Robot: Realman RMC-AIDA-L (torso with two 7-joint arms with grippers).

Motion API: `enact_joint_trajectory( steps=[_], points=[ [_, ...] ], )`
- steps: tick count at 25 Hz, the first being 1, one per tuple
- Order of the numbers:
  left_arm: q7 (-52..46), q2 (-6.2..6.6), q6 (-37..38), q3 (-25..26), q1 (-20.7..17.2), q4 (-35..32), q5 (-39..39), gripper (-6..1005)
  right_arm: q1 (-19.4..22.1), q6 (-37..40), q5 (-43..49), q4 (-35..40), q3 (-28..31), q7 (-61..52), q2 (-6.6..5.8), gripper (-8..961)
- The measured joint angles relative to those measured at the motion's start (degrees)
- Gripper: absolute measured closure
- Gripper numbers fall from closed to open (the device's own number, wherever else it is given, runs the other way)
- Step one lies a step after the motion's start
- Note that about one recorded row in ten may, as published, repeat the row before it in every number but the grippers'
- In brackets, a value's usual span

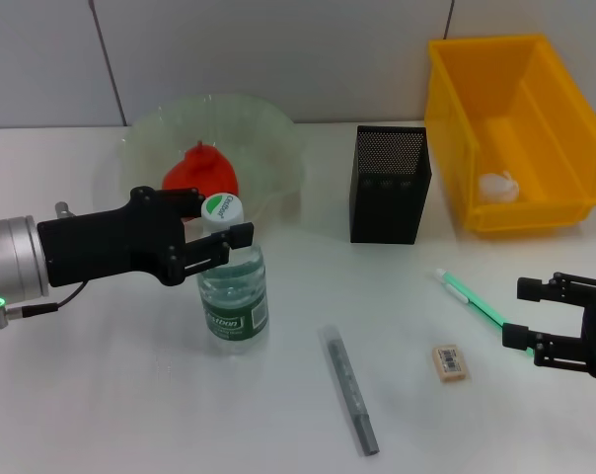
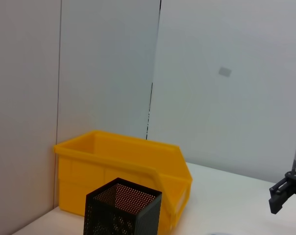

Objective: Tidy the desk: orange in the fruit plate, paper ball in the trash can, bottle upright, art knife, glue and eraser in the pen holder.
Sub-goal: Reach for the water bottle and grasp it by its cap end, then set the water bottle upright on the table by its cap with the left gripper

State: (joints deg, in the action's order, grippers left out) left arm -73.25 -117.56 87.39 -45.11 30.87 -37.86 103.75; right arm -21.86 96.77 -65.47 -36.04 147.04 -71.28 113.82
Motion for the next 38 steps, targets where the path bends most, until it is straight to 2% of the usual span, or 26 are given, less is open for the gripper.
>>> enact_joint_trajectory(
  steps=[7, 21, 25, 28, 38],
  points=[
    [-0.2, 0.48, 0.6, 0.2, -0.1, -0.6, -0.7, 544, 0.0, -0.1, 0.0, 0.1, 0.0, 0.0, 0.0, 228],
    [-1.5, 2.48, -2.1, 3.2, -0.8, -1.0, -1.8, 526, 0.0, -0.1, 0.0, 0.1, 0.1, -0.4, 0.0, 227],
    [-1.7, 2.55, -3.3, 4.0, -1.0, -1.5, -1.8, 521, 0.1, -0.1, 0.0, 0.1, 0.1, -0.5, 0.0, 227],
    [-1.7, 2.62, -3.9, 6.5, -1.2, -2.1, -1.8, 517, 0.1, -0.1, 0.0, 0.1, 0.1, -0.6, 0.0, 227],
    [-1.9, 3.05, -6.7, 7.5, -1.7, -2.3, -1.6, 504, 0.1, -0.1, 0.0, 0.1, 0.1, -0.9, 0.0, 228]
  ],
)
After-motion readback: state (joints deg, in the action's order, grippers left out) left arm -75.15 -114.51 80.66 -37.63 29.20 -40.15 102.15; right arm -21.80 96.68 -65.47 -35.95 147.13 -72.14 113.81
